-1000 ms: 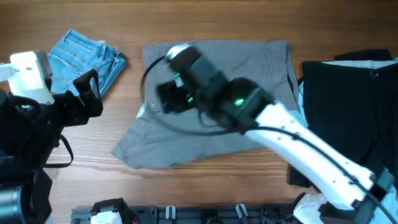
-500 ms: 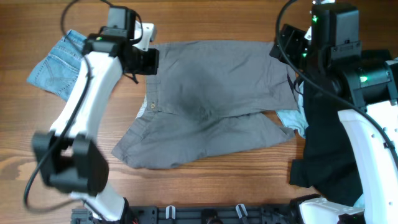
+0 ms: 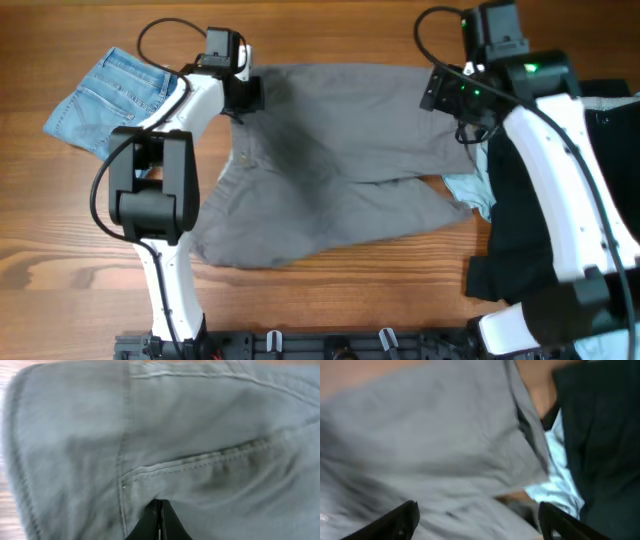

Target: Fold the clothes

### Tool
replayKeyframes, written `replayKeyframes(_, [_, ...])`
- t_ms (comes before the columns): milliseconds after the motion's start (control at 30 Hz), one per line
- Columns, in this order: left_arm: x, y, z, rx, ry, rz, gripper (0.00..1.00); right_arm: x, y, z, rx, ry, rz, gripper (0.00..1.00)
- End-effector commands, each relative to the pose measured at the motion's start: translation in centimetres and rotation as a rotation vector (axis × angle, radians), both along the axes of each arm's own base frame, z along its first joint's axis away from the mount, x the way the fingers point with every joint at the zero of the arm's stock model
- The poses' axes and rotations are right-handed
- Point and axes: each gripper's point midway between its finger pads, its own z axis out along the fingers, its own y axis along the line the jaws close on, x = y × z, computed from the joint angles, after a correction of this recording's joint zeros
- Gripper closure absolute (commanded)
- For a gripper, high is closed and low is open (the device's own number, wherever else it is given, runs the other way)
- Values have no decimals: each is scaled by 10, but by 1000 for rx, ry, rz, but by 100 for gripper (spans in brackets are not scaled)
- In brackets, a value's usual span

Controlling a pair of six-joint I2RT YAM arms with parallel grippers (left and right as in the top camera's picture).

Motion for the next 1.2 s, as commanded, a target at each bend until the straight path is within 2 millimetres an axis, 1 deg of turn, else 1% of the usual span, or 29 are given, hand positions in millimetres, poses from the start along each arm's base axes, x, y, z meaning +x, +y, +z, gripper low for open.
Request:
replayKeyframes(0, [-19, 135, -54, 115, 127, 375, 96, 1, 7, -38, 6, 125, 44, 18])
replayKeyframes(67, [-11, 150, -38, 23, 113, 396, 96, 5, 13, -53, 22, 158, 79, 18])
replayKeyframes(133, [1, 158, -16, -21, 67, 406, 96, 9, 20, -63, 46, 176, 112, 18])
replayKeyframes(167, [17, 155, 16, -77, -7, 382, 96, 18, 27, -71, 65, 166, 161, 12])
replayKeyframes(233, [28, 149, 46, -106, -70, 354, 87, 30, 35, -77, 85, 137, 208, 11])
replayKeyframes(267, [31, 146, 62, -111, -100, 345, 84, 34, 38, -81, 94, 130, 222, 19])
replayKeyframes(300, [33, 143, 84, -111, -137, 337, 76, 36, 41, -90, 106, 147, 224, 27])
replayKeyframes(333, [32, 142, 97, -111, -156, 333, 74, 35, 44, -96, 121, 164, 228, 36])
replayKeyframes(367, [31, 140, 111, -110, -175, 328, 72, 34, 47, -104, 140, 188, 232, 41])
replayKeyframes(400, [28, 139, 123, -109, -188, 324, 71, 33, 50, -112, 157, 210, 238, 41])
replayKeyframes(433, [22, 136, 140, -101, -203, 303, 71, 29, 54, -126, 180, 249, 241, 34])
replayKeyframes(467, [13, 131, 157, -93, -211, 274, 70, 23, 60, -136, 218, 292, 252, 21])
replayKeyframes(500, [1, 126, 172, -81, -207, 247, 69, 20, 67, -141, 252, 313, 283, 17])
replayKeyframes(533, [-8, 122, 181, -76, -196, 235, 67, 20, 69, -146, 260, 320, 300, 16])
replayKeyframes(600, [-31, 110, 193, -68, -154, 200, 66, 23, 68, -150, 246, 307, 344, 35])
replayKeyframes(633, [-42, 104, 195, -70, -122, 191, 66, 21, 68, -152, 243, 314, 356, 39])
replayKeyframes(667, [-50, 98, 195, -71, -94, 183, 66, 18, 68, -154, 244, 323, 357, 38])
replayKeyframes(733, [-75, 82, 186, -52, 3, 110, 65, 6, 68, -164, 242, 354, 419, 23])
replayKeyframes(767, [-87, 74, 181, -42, 56, 69, 63, -1, 70, -169, 249, 370, 453, 15])
replayKeyframes(800, [-99, 67, 176, -32, 101, 28, 62, -6, 73, -177, 250, 374, 479, 11])
replayKeyframes(867, [-108, 58, 173, -16, 135, -28, 60, 0, 77, -187, 244, 325, 506, 14])
replayKeyframes(900, [-110, 54, 172, -13, 141, -44, 59, 4, 82, -188, 255, 300, 521, 27])
replayKeyframes(933, [-110, 52, 173, -13, 141, -48, 58, 3, 97, -181, 330, 274, 600, 62])
replayKeyframes(967, [-110, 52, 173, -13, 141, -48, 58, -2, 112, -170, 420, 257, 659, 84])
replayKeyframes(1033, [-110, 52, 172, -13, 142, -48, 59, -5, 129, -145, 541, 225, 687, 96])
replayKeyframes(1067, [-110, 52, 172, -13, 142, -48, 58, -2, 139, -125, 596, 176, 710, 96])
replayKeyframes(1100, [-110, 52, 172, -13, 143, -48, 58, 9, 149, -98, 647, 85, 720, 96])
replayKeyframes(1133, [-111, 52, 172, -13, 146, -47, 58, 25, 155, -79, 679, 6, 682, 96])
replayKeyframes(1167, [-111, 52, 172, -14, 145, -47, 58, 56, 159, -62, 691, -104, 598, 96])
